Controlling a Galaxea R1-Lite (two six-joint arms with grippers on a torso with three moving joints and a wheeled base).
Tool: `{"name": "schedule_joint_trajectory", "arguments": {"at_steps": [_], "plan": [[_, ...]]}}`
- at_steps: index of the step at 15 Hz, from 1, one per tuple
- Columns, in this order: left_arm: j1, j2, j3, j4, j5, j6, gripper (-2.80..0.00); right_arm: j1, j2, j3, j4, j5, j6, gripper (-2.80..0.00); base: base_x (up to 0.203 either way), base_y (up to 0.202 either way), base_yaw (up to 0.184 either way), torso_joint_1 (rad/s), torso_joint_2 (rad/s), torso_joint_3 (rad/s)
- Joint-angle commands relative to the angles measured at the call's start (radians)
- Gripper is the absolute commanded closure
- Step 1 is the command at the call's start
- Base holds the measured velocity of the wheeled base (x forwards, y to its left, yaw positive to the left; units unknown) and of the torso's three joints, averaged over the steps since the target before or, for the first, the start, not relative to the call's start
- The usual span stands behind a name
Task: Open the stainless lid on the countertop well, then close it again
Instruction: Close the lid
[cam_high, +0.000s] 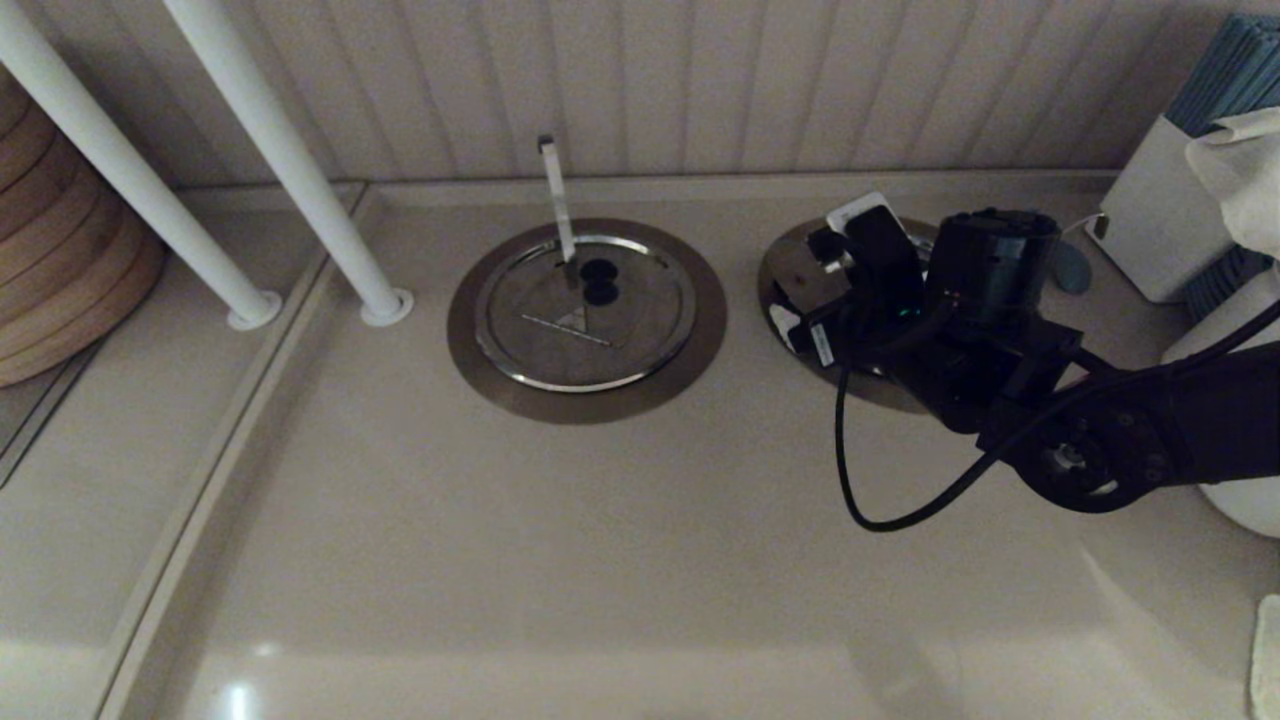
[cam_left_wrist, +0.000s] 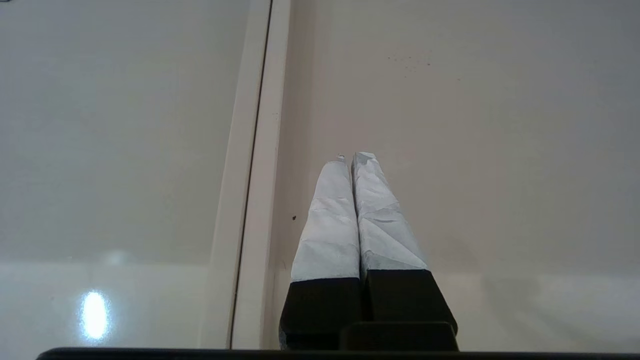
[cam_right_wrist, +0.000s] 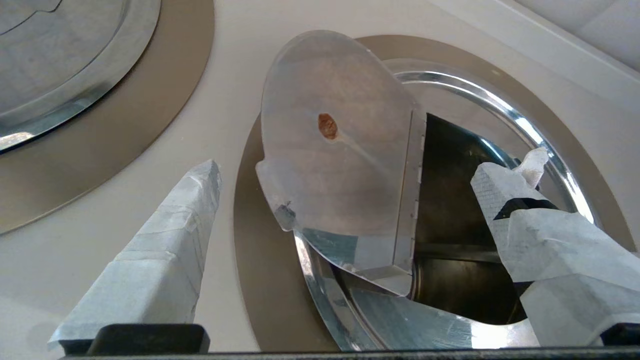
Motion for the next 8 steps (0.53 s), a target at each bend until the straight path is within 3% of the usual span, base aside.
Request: {"name": "schedule_joint_trajectory", "arguments": {"at_steps": [1,8], "plan": [[0.0,0.0,0.0,0.0,0.0,-0.001,0.0,-0.009,0.005,-0.006,-0.004,-0.001,-0.004,-2.8,0.0,0.0,0.0,0.0,0.0,0.0],[0.0,0.0,0.0,0.0,0.0,-0.001,0.0,-0.026,0.006,-0.024,-0.004,-0.001,-0.007,-2.8,0.0,0.0,0.0,0.0,0.0,0.0]]}}
